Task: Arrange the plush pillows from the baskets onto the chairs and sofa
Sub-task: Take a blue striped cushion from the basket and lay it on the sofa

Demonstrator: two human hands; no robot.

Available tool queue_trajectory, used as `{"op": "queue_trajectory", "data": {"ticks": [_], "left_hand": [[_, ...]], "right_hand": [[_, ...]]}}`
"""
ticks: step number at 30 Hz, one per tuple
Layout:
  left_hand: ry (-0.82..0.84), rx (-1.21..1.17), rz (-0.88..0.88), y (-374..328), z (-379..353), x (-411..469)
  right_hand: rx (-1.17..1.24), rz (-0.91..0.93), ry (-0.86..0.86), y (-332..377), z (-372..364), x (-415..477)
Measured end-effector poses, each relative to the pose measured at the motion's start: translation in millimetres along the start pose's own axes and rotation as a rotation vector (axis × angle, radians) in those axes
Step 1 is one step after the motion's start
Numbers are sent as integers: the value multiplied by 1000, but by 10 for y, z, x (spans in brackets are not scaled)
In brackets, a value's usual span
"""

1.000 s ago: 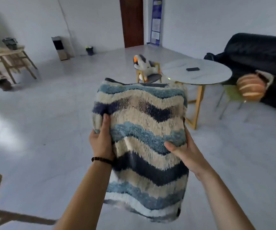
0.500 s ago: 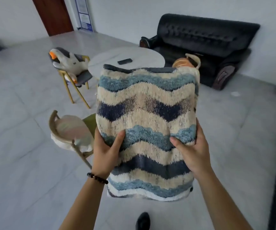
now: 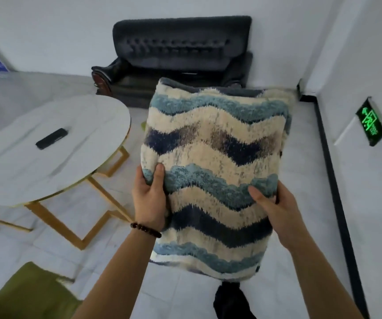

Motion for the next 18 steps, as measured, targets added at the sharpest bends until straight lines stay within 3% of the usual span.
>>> {"op": "queue_trajectory", "data": {"ticks": [4,10,18], "left_hand": [[117,53,18,-30,-879,1030],[83,35,-21,-126,-1525,2581],[58,3,89,660,-2419,4991]], "right_hand": [[0,18,-142,171,136,1337],[-129,109,-128,742,-113,3411],[-313,185,-140,679,-740,6122]]}}
Point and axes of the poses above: each hand's wrist, its own x-axis towards the middle knuckle, its own z-axis out of the back of the hand, y = z × x, the point moved 1 cm from there along x, towards the middle knuckle, and after that the axes turned 3 degrees about x, right-handed, at the moved point
